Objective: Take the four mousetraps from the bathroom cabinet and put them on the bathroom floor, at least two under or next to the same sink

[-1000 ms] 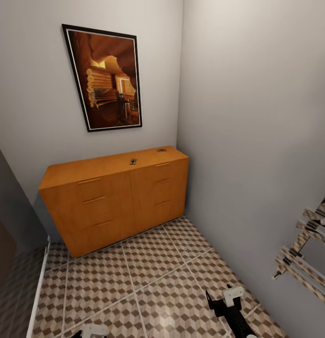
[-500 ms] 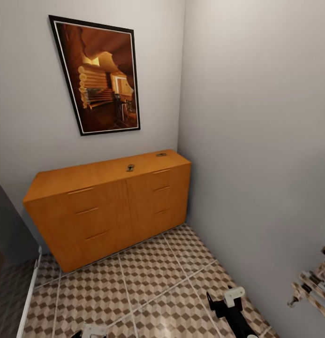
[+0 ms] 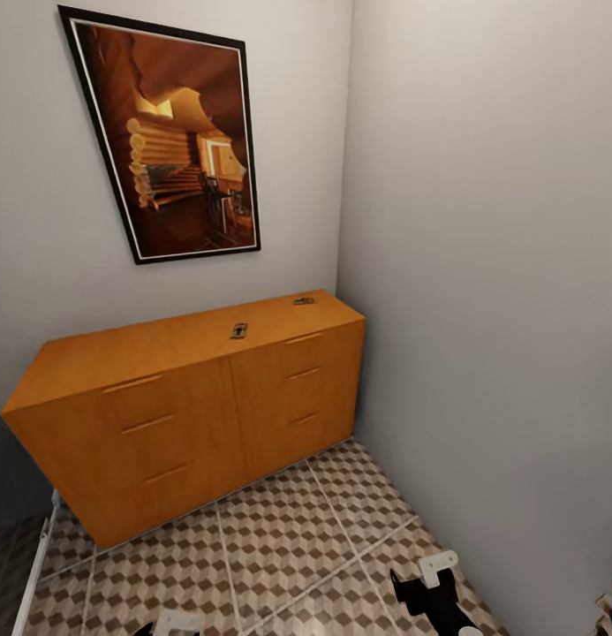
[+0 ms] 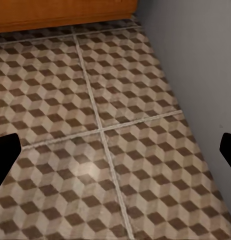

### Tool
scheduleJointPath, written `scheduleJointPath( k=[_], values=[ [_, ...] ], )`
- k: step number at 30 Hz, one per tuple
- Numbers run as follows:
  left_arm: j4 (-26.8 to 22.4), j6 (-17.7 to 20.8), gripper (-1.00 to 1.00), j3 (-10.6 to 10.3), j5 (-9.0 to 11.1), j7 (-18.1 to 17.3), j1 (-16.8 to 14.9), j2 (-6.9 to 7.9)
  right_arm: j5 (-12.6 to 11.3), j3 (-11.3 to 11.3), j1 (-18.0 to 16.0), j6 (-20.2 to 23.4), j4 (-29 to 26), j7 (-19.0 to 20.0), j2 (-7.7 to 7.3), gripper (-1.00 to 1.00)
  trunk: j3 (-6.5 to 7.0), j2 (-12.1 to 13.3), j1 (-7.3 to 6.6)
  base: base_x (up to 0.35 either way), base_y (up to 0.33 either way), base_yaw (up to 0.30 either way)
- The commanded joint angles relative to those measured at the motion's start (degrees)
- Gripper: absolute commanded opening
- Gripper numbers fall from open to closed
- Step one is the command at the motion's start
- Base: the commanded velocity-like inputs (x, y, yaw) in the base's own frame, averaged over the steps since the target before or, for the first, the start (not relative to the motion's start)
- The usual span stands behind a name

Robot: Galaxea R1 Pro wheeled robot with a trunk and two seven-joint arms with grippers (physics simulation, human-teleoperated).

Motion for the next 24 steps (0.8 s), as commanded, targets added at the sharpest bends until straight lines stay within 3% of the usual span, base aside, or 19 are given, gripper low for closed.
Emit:
scheduleJointPath(
  k=[1,13,20,24],
  values=[
    [0.2,-0.3,1.00,-0.5,0.3,0.1,-0.1,-0.04,-0.1,0.4,0.0,-0.1,0.0,0.0,-0.02,1.00,-0.06,0.0,0.04,0.340,0.034,0.000],
    [0.2,-0.3,1.00,-0.5,0.3,0.1,-0.1,-0.06,-0.1,0.4,0.0,-0.6,0.0,0.4,-0.10,1.00,-0.06,0.0,0.04,0.297,0.098,0.000],
    [0.3,-0.3,1.00,-0.5,0.3,0.0,-0.1,0.07,0.0,0.2,0.0,-0.3,-1.0,0.0,-0.05,1.00,-0.06,0.0,0.04,0.055,0.015,0.000],
    [0.3,-0.3,1.00,-0.5,0.3,0.0,-0.1,0.13,0.0,0.1,0.0,0.7,-4.7,-0.3,-0.15,1.00,-0.06,0.0,0.04,0.006,0.002,0.000]
  ],
)
